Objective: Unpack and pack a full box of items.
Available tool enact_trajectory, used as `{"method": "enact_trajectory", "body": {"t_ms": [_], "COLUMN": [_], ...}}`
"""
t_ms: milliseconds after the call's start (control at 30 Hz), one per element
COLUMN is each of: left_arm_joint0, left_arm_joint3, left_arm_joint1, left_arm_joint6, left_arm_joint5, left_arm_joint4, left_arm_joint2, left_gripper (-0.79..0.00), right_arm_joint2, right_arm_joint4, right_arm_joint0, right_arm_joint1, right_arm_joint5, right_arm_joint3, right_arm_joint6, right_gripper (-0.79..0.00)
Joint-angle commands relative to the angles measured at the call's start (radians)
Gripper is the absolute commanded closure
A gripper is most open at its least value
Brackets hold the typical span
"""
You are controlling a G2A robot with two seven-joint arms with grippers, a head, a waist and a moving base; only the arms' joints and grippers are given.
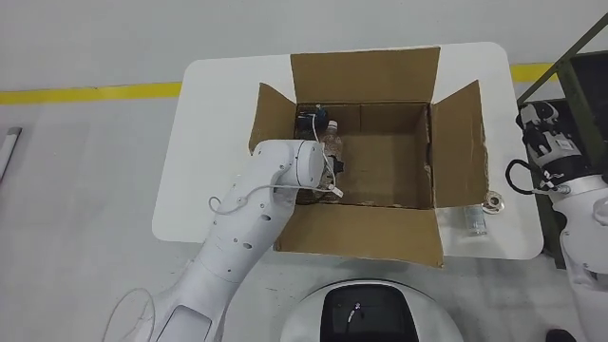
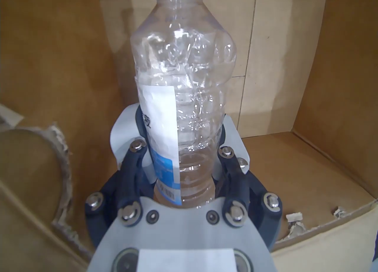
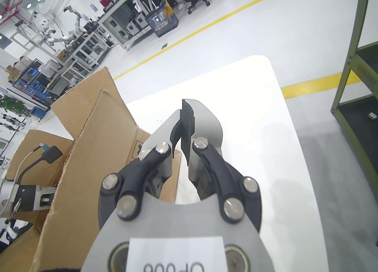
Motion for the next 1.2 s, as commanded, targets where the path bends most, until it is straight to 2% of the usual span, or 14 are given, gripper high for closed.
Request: {"method": "enact_trajectory", "body": {"t_ms": [0, 33, 100, 167, 200, 233, 267, 467, 667, 767, 933, 1167], "left_arm_joint0": [-0.005, -0.007, -0.010, -0.013, -0.014, -0.015, -0.015, -0.009, 0.014, 0.020, 0.051, 0.119], "left_arm_joint3": [0.019, 0.029, 0.043, 0.055, 0.059, 0.063, 0.066, 0.065, 0.002, -0.049, -0.173, -0.382], "left_arm_joint1": [-0.007, -0.009, -0.016, -0.021, -0.024, -0.026, -0.028, -0.039, -0.045, -0.040, -0.027, -0.008], "left_arm_joint6": [-0.004, -0.004, -0.006, -0.008, -0.009, -0.009, -0.009, -0.019, -0.034, -0.056, -0.086, -0.110], "left_arm_joint5": [-0.004, -0.004, -0.006, -0.008, -0.009, -0.009, -0.009, -0.019, -0.034, -0.056, -0.086, -0.110], "left_arm_joint4": [0.002, 0.008, 0.007, 0.009, 0.010, 0.014, 0.016, 0.036, 0.006, 0.056, 0.147, 0.150], "left_arm_joint2": [0.003, 0.005, 0.006, 0.004, 0.002, 0.000, -0.003, -0.022, -0.069, -0.084, -0.151, -0.316], "left_gripper": [0.000, -0.049, -0.068, -0.185, -0.391, -0.727, -0.785, -0.785, -0.785, -0.785, -0.785, -0.785], "right_arm_joint2": [0.001, 0.002, 0.003, 0.005, 0.006, 0.006, 0.006, 0.005, 0.001, 0.000, 0.002, 0.028], "right_arm_joint4": [0.001, 0.001, 0.002, 0.003, 0.003, 0.004, 0.004, 0.004, -0.006, -0.046, -0.138, -0.269], "right_arm_joint0": [-0.001, -0.001, -0.001, -0.001, 0.000, 0.000, 0.000, -0.004, -0.007, -0.013, -0.018, -0.014], "right_arm_joint1": [0.000, 0.001, 0.001, 0.002, 0.002, 0.002, 0.002, 0.004, 0.007, 0.012, 0.026, 0.049], "right_arm_joint5": [0.001, 0.001, 0.000, -0.001, -0.002, -0.002, -0.002, -0.004, -0.015, -0.026, -0.053, -0.113], "right_arm_joint3": [-0.001, -0.001, -0.001, -0.001, -0.001, -0.001, -0.001, 0.003, 0.007, 0.006, 0.016, -0.006], "right_arm_joint6": [0.000, 0.000, 0.000, 0.000, 0.000, 0.000, 0.001, 0.007, 0.031, 0.085, 0.242, 0.448], "right_gripper": [0.000, 0.000, 0.000, 0.000, 0.000, 0.000, 0.000, 0.000, 0.000, 0.000, 0.000, 0.000]}}
